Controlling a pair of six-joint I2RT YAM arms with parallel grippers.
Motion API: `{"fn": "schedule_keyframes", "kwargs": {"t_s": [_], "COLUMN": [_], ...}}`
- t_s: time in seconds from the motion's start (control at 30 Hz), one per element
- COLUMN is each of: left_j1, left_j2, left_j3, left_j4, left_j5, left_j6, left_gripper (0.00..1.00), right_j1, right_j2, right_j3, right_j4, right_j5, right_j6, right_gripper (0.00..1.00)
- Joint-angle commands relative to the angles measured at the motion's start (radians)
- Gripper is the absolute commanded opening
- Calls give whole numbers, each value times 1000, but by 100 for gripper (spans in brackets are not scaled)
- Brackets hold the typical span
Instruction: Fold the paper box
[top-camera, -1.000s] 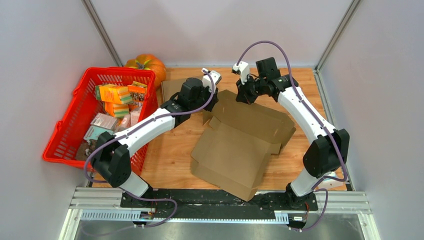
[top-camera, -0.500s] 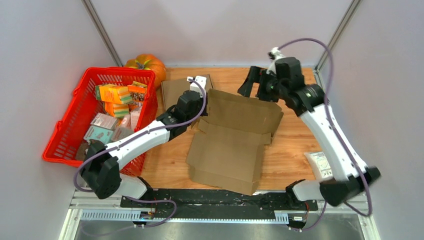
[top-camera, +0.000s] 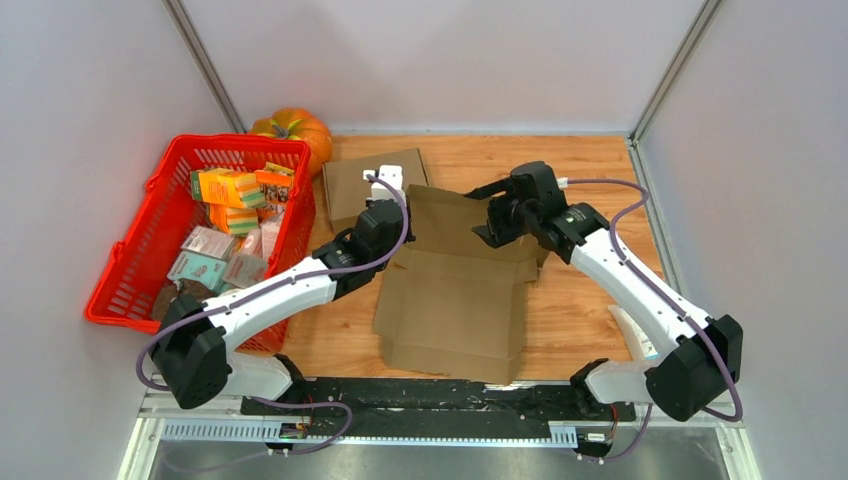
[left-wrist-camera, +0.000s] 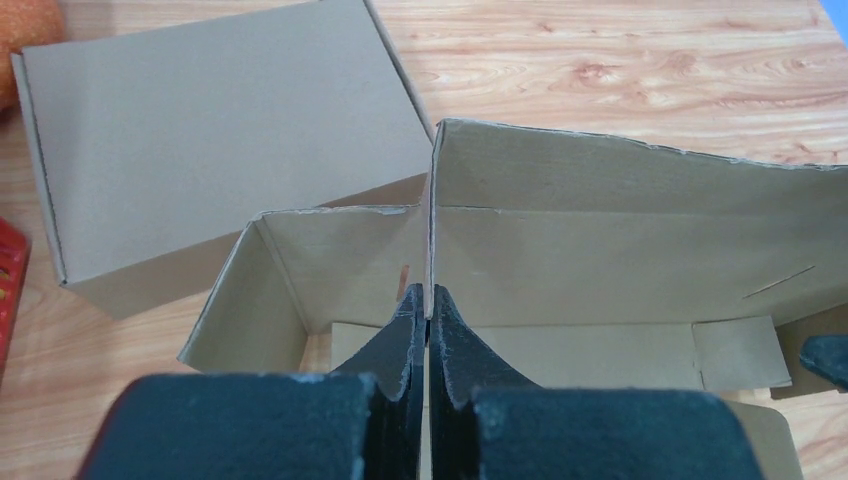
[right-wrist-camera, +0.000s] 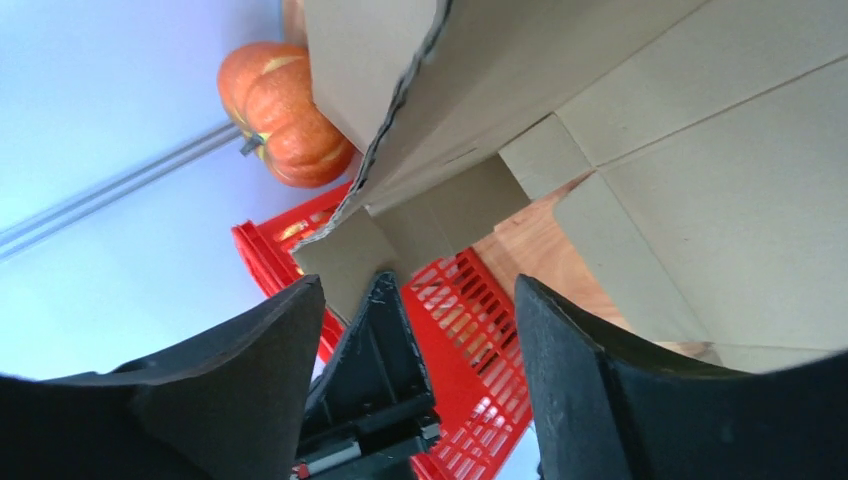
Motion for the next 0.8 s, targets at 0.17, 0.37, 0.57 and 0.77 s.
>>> {"fn": "schedule_keyframes", "kwargs": {"t_s": [0.17, 0.37, 0.57, 0.77], "left_j1": [-15, -17, -17, 18], "left_j2": [-51, -73, -107, -356], "left_j3": [-44, -90, -109, -182], "left_j4": [40, 86, 79, -62], "left_j5": [-41, -8, 138, 234], "left_j6": [7, 37, 62, 36], "left_gripper": [0, 0, 26, 65], "right_j1": [8, -15, -12, -13], "right_j2": [64, 126, 101, 60], "right_j3": [28, 26, -12, -95], "right_j4": [94, 155, 171, 205], "right_j5": [111, 80, 92, 94], "right_j6": [174, 158, 152, 121], "right_gripper": [67, 64, 30, 20]}}
